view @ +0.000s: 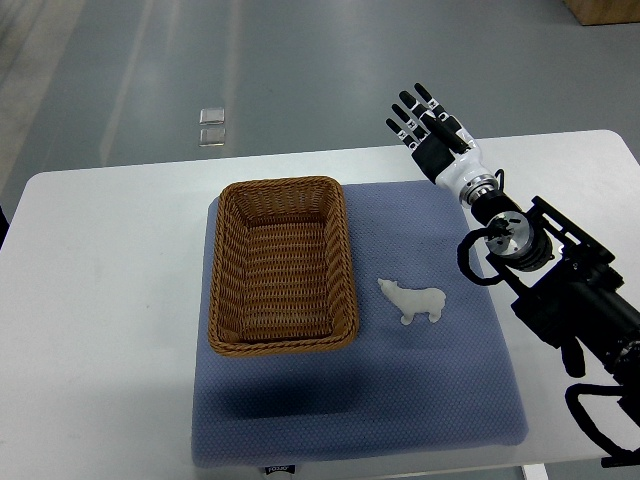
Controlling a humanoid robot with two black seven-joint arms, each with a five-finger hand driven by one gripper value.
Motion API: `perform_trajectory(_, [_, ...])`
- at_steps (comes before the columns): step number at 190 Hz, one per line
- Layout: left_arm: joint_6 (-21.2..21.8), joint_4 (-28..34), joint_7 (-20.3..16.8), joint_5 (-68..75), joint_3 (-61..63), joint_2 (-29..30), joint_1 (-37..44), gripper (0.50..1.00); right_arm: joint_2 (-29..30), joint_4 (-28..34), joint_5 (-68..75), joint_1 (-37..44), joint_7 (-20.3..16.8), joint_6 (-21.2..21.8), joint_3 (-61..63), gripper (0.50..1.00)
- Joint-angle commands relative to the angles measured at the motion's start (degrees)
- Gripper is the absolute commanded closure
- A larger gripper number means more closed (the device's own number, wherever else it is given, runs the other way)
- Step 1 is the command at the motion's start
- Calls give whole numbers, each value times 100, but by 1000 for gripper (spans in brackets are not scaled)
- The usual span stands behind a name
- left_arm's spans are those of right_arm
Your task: Place white bear in brown basket with right hand
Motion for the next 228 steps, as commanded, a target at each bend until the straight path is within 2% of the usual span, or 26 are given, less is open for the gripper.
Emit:
perform_trajectory(1, [-1, 0, 0, 0, 0, 0, 0, 500, 0, 0, -3, 0, -5, -2, 0, 572])
perform_trajectory(71, [-10, 0, 0, 0, 9, 0, 0, 500, -141, 0, -469, 299, -66, 24, -598, 572])
perform_trajectory(114, [-19, -17, 0, 8, 0, 0, 0, 500, -870, 237, -1832, 879, -435, 208, -1486, 572])
perform_trajectory(131, [-19, -26, 0, 17, -8, 0, 0, 500, -1327, 387, -2798, 1354, -646, 455, -2119, 572])
perform_trajectory(160, [-27, -26, 0, 17, 0, 0, -9, 500, -1942, 562, -4064, 2329, -954, 1175, -3217, 572])
perform_trajectory(176, [-27, -17, 0, 8, -8, 0, -62, 500, -2215, 668, -4292, 2953, -1376, 1703, -3929, 572])
perform_trajectory(192, [-27, -26, 0, 8, -17, 0, -79, 500, -2505, 914, -4310, 3629, -1920, 2458, -4649, 572])
perform_trajectory(208, [-27, -26, 0, 17, -17, 0, -88, 500, -2733, 1370, -4284, 4174, -2325, 2478, -5159, 572])
perform_trajectory(228, [-27, -35, 0, 17, -17, 0, -88, 500, -3032, 1968, -4231, 4518, -2457, 2478, -5397, 572])
